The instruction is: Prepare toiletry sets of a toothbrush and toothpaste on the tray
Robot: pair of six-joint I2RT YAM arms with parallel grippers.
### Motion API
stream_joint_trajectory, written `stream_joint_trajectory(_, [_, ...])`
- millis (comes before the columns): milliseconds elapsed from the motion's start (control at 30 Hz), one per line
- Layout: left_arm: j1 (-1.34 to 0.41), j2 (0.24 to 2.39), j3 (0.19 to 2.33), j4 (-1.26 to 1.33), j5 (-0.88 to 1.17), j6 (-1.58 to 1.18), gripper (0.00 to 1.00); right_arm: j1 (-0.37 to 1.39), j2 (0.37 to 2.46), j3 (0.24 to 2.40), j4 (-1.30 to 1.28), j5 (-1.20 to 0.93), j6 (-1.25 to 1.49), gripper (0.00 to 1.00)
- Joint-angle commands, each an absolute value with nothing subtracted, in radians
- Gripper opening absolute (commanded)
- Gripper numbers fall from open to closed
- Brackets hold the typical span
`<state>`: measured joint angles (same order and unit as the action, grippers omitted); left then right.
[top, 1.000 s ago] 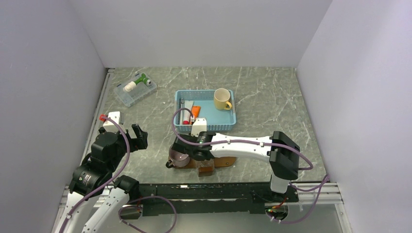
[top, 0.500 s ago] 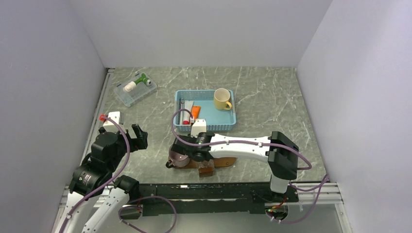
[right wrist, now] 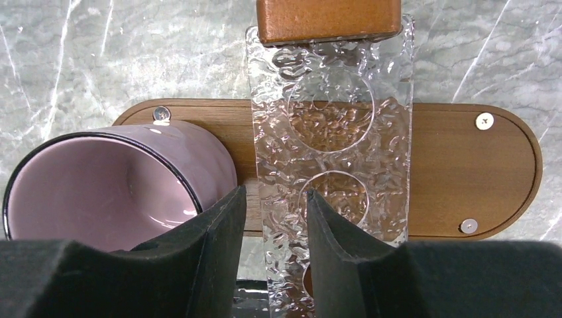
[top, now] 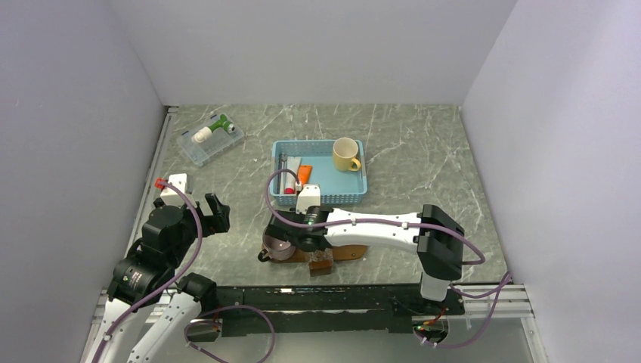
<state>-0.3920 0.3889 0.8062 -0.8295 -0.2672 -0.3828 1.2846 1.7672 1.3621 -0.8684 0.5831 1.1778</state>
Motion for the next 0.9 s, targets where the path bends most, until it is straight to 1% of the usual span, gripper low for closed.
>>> stream_joint_trajectory(0, [-0.388,0.393,0.808,-0.799,-0.269,-0.380,0.99,1.290,1.709,1.408,-0.899,0.638,1.183,0.41])
stream_joint_trajectory(233, [-0.388,0.393,0.808,-0.799,-0.270,-0.380,0.99,1.289,1.645,1.386,-0.953,0.691,1.198,0.42])
stream_joint_trajectory(500, [-0.388,0.404,0.810,-0.801,-0.273,-0.382,0.99,1.273,1.545,1.290,-0.942,0.729,1.174,0.43])
stream_joint_trajectory(600, [-0.387,0.407,0.807,-0.801,-0.273,-0.382,0.99,1.235,1.510,1.250,-0.900,0.720,1.115,0.43])
stream_joint_trajectory(867, [-0.388,0.420,0.809,-0.804,-0.281,-0.387,0.99,1.051,1.410,1.226,-0.767,0.682,0.855,0.42])
